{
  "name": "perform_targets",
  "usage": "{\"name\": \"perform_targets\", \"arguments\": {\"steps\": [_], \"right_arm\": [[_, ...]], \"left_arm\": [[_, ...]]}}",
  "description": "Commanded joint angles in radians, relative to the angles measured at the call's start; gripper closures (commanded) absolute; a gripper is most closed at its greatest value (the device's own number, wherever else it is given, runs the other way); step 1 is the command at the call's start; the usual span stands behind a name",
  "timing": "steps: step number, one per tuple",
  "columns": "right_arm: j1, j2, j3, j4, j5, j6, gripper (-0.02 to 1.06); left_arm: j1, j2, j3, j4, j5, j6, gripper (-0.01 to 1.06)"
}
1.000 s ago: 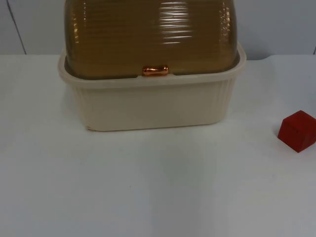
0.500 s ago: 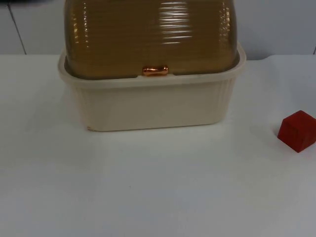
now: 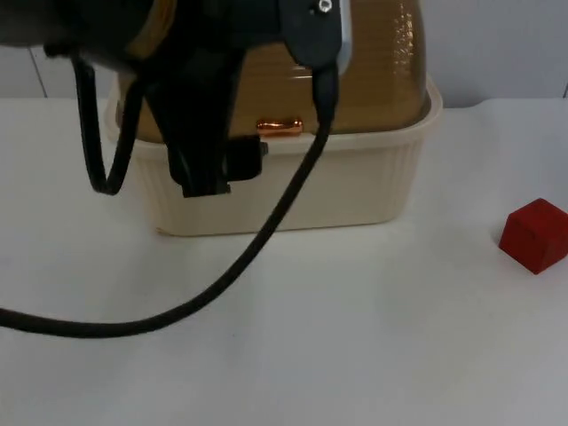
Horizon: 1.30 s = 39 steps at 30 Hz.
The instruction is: Open the box lid with the left hand, place the block into the box with the right hand, then close the box lid with the left hand.
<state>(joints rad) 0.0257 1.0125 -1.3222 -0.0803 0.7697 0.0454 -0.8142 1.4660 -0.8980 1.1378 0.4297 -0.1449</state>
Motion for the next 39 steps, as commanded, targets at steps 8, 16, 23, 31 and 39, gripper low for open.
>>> {"name": "perform_targets", "arguments": {"steps": [8, 16, 23, 31, 39], "right_arm": [[-0.002, -0.006, -0.009, -0.022, -0.024, -0.012, 0.00], [-0.002, -0.006, -0.009, -0.030, -0.033, -0.012, 0.00], [-0.002, -0.006, -0.009, -0.030, -0.033, -0.012, 0.00], [-0.002, -0.006, -0.009, -0.030, -0.033, -0.012, 0.00], [-0.002, -0.006, -0.009, -0.030, -0.033, -0.012, 0.00]], "left_arm": [[-0.006, 0.117, 0.033, 0.505, 0.071, -0.528, 0.00], [-0.039, 0.208, 0.033, 0.607, 0.109, -0.672, 0.00], [-0.057, 0.291, 0.031, 0.607, 0.158, -0.715, 0.03], [-0.057, 0.302, 0.026, 0.607, 0.114, -0.715, 0.54], [-0.057, 0.302, 0.011, 0.607, 0.114, -0.757, 1.05]]}}
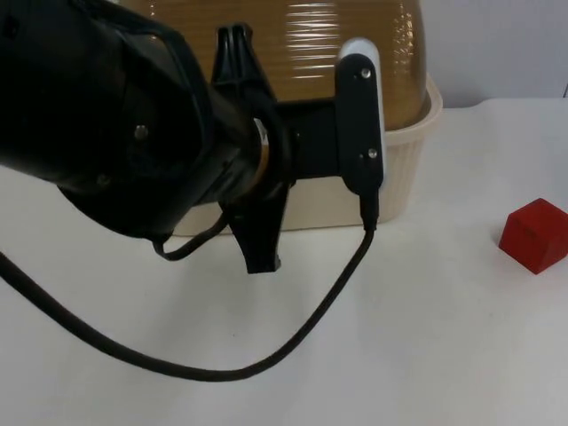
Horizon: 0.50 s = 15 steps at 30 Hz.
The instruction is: Open the box lid with the left hand, place the block into the box with the right hand, then close the box lid with the left hand.
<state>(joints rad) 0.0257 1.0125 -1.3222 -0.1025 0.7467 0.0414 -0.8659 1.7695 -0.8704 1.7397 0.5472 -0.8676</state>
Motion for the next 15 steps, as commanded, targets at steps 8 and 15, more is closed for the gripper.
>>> {"name": "perform_targets", "arguments": {"steps": [8, 15], "right_arm": [[-0.002, -0.006, -0.009, -0.007, -0.010, -0.008, 0.00], [-0.002, -0.006, -0.009, -0.008, -0.013, -0.008, 0.00]], "left_arm": [[0.051, 0.006, -0.091, 0.005, -0.132, -0.036, 1.05], [0.137, 0.026, -0.137, 0.005, -0.256, -0.027, 1.05]]}}
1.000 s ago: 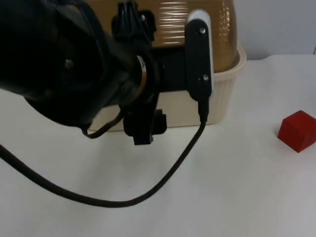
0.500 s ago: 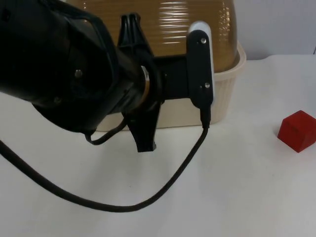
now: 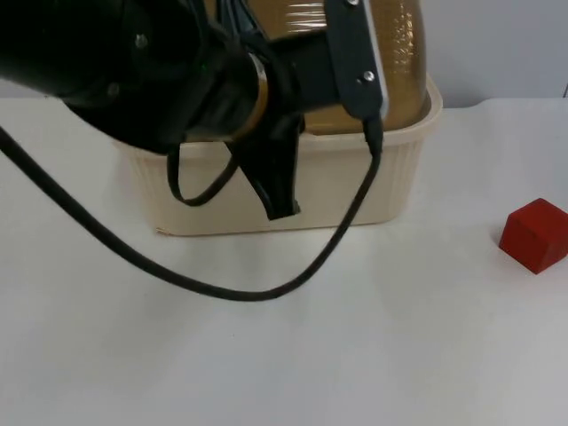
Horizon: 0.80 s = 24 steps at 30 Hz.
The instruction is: Open the box lid with the left hand, place the block into the box with the right hand, then close the box lid with the left hand.
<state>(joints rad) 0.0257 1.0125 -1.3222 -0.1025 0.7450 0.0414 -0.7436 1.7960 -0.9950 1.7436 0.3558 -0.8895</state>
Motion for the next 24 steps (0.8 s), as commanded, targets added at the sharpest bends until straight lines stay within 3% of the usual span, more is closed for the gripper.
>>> {"name": "perform_targets", "arguments": {"steps": [1, 10, 15, 24], "right_arm": [[-0.002, -0.006, -0.009, -0.008, -0.011, -0.008, 0.00], [-0.002, -0.006, -0.009, -0.008, -0.011, -0.008, 0.00], [-0.002, -0.006, -0.009, -0.006, -0.011, -0.008, 0.00], [-0.002, -0.006, -0.009, -0.001, -0.009, -0.008, 0.00]], "left_arm": [[0.015, -0.001, -0.013, 0.001, -0.064, -0.005, 1.05], [0.024, 0.018, -0.013, 0.001, -0.135, 0.024, 1.05], [0.024, 0.069, -0.013, 0.001, -0.061, 0.096, 1.05], [0.024, 0.069, -0.016, 0.001, -0.021, 0.101, 1.05]]}}
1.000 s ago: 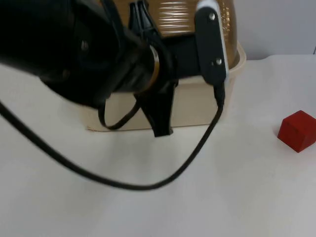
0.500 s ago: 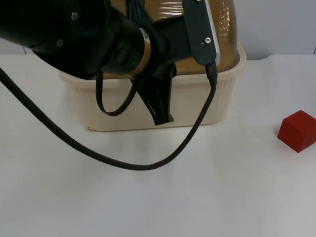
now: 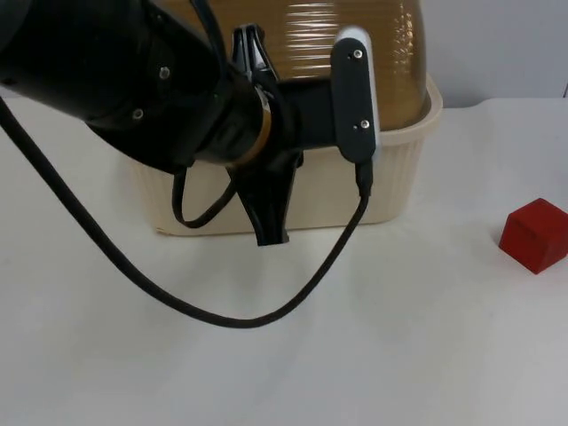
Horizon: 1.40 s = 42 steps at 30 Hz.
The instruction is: Open the box lid with the left hand, place the block into the box with the right hand, then close the box lid with the left hand.
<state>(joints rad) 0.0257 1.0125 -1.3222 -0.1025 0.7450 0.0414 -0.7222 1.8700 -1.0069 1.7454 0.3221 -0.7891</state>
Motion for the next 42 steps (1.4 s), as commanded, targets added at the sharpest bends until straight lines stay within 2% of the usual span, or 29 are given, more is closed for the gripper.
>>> {"name": "perform_targets", "arguments": {"steps": [1, 9, 16, 37, 42], "right_arm": [[-0.002, -0.006, -0.009, -0.001, -0.009, -0.008, 0.00], [-0.002, -0.006, -0.009, -0.002, -0.007, -0.008, 0.00], [-0.002, -0.006, -0.009, -0.002, -0.013, -0.008, 0.00], [-0.002, -0.006, -0.009, -0.002, -0.009, -0.008, 0.00], [-0.002, -0.006, -0.009, -0.002, -0.007, -0.008, 0.00]], "left_arm": [[0.003, -0.005, -0.004, -0.001, 0.013, 0.000, 1.05], [0.015, -0.005, -0.006, -0.001, -0.009, 0.004, 1.05], [0.015, 0.017, -0.017, -0.001, 0.015, 0.022, 1.05], [0.048, 0.036, -0.028, -0.001, 0.004, 0.026, 1.05], [0.048, 0.049, -0.066, -0.001, 0.009, 0.024, 1.05]]}}
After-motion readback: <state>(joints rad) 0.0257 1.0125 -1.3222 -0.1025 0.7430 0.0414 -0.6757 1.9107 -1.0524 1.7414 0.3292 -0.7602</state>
